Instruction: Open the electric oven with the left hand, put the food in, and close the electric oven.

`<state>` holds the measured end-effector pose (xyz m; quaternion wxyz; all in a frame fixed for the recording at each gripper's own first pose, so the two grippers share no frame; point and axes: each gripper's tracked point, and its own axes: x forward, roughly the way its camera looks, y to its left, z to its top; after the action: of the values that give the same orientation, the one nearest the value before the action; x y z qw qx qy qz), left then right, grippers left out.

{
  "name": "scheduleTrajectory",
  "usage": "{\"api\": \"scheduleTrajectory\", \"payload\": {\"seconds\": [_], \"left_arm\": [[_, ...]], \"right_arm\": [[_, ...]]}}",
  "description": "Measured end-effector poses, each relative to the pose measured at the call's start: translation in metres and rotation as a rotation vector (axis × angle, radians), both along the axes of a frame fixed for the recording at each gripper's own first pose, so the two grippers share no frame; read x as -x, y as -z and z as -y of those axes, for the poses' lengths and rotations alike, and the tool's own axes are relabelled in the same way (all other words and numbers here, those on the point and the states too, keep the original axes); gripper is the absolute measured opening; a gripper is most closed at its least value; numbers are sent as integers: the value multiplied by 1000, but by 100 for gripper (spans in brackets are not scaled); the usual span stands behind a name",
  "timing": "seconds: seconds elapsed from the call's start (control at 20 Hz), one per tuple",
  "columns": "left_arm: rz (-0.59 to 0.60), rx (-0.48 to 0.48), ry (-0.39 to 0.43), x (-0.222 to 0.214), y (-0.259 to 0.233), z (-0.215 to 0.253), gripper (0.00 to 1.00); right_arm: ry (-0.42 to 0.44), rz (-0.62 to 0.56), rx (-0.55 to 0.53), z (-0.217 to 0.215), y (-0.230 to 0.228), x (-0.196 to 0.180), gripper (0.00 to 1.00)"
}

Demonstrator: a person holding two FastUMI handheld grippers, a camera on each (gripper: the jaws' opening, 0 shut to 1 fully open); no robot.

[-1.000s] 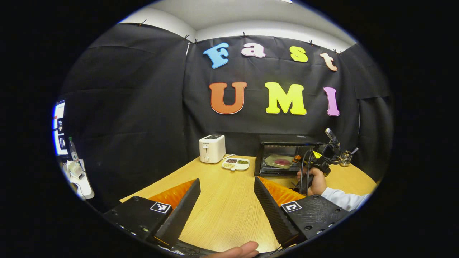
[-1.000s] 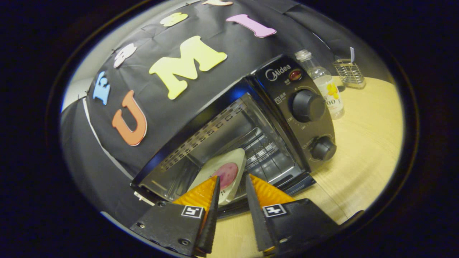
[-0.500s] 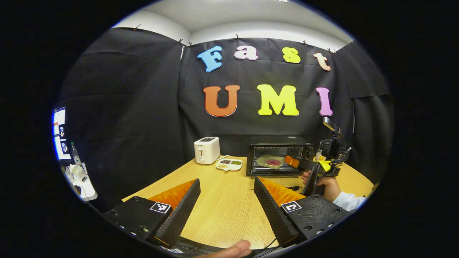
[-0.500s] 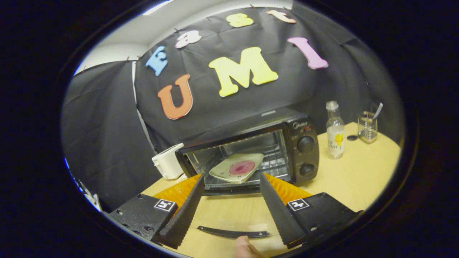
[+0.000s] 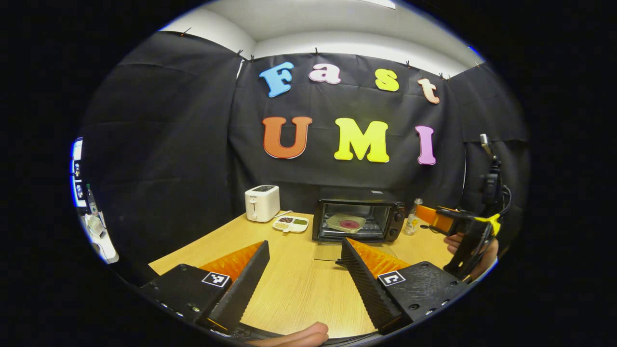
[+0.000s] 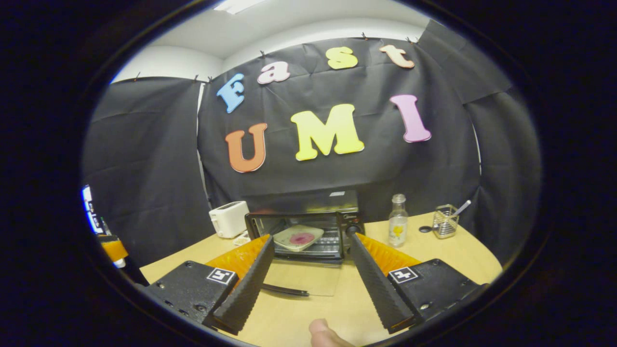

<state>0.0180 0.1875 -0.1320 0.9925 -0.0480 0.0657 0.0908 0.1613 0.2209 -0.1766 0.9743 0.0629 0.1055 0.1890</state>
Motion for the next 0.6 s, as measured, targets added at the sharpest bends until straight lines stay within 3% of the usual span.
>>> {"api": "scheduleTrajectory", "payload": {"seconds": [0.1, 0.25, 0.3, 0.6], "left_arm": [[-13, -9, 24, -13, 4, 10, 96], [-41, -16, 69, -38, 17, 31, 96], [-54, -12, 96, -46, 24, 42, 96], [-139, 40, 256, -106, 81, 104, 96]], "right_arm": [[15, 19, -18, 28, -23, 13, 96], [61, 47, -9, 71, -50, 31, 96], [82, 67, -2, 85, -58, 36, 100], [120, 112, -11, 129, -76, 57, 96]]}}
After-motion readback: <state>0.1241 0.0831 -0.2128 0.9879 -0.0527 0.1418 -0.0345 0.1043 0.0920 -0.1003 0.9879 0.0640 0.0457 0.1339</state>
